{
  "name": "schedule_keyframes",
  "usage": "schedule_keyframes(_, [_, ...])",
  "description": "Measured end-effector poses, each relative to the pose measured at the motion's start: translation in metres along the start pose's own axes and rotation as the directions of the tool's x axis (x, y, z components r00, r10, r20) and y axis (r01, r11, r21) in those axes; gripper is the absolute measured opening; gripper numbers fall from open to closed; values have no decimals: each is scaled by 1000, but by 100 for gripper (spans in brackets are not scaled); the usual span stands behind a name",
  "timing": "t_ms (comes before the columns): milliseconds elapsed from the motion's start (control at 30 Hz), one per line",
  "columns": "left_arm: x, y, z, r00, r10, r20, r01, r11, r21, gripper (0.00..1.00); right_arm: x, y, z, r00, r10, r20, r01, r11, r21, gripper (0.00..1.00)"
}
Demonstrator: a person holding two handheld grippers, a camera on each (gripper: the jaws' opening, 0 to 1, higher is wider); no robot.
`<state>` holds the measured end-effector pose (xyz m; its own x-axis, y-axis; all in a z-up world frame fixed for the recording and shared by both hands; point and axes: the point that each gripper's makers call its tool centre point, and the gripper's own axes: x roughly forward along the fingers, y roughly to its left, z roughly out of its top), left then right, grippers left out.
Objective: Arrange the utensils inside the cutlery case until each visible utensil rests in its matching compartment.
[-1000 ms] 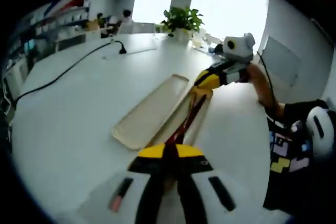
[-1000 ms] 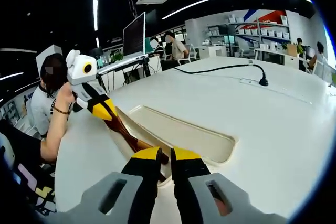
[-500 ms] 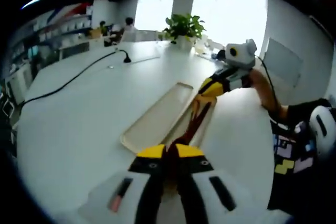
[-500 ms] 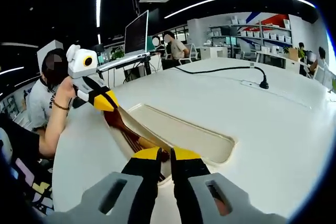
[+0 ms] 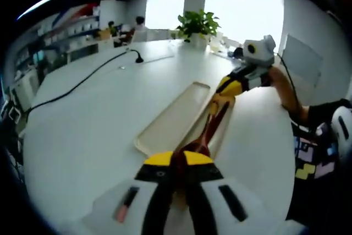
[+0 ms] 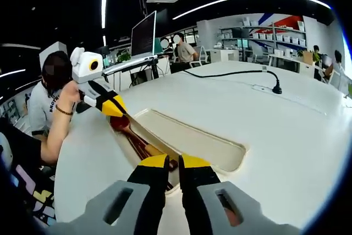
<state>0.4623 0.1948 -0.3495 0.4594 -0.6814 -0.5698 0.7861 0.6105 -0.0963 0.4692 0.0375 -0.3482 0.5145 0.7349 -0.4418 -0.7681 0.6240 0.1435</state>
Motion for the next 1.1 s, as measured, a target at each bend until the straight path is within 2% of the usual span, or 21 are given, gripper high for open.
schedule_keyframes(133, [0,3,1,1000,13,2,-13,1000,3,6,0,0,0,1000,0,-4,0,1000,1,6])
schedule_keyframes(267, [-5,2,15,997,2,82,2,999,-42,6,0,0,0,1000,3,-4,-3,1000,-3,7])
schedule_keyframes(333, [-7,10,21,992,36,119,-27,997,-76,7,0,-1,3,1000,4,10,-4,1000,-2,8])
schedule_keyframes(433, [-12,22,27,983,95,159,-83,993,-80,9,-5,-1,14,998,3,61,-2,1000,-3,8])
schedule_keyframes(467, [-13,23,29,980,95,175,-83,994,-76,9,-7,-2,17,997,-5,75,5,1000,-3,8])
schedule_keyframes(500, [-14,19,35,974,65,218,-50,996,-76,9,-9,-5,20,996,-16,89,16,1000,0,8])
schedule_keyframes(567, [-15,13,38,970,27,242,-3,995,-99,11,-13,-12,24,993,-38,111,38,999,9,8])
schedule_keyframes(633, [-14,16,39,969,47,243,-23,994,-104,12,-17,-23,28,988,-74,133,71,997,26,9])
schedule_keyframes(700, [-12,23,40,966,96,239,-74,992,-101,12,-21,-36,29,982,-119,144,114,993,37,9])
schedule_keyframes(767, [-12,31,46,951,154,269,-115,981,-153,11,-24,-48,27,976,-168,137,163,986,43,10])
schedule_keyframes(800, [-12,31,47,950,153,273,-112,981,-160,11,-25,-53,25,973,-186,133,182,982,44,10])
schedule_keyframes(867, [-13,30,48,950,145,277,-103,982,-162,11,-25,-62,22,968,-221,121,217,975,43,10])
schedule_keyframes(933, [-10,35,46,950,164,266,-121,978,-170,12,-24,-70,17,964,-246,98,244,969,37,11])
schedule_keyframes(1000, [-3,38,40,958,163,234,-119,974,-192,12,-22,-75,12,963,-261,72,260,965,29,11])
schedule_keyframes(1033, [2,39,33,967,150,206,-102,969,-227,13,-22,-76,10,962,-265,67,264,964,29,11])
schedule_keyframes(1100, [6,46,33,963,171,207,-117,961,-249,17,-22,-79,10,960,-269,72,268,963,26,11])
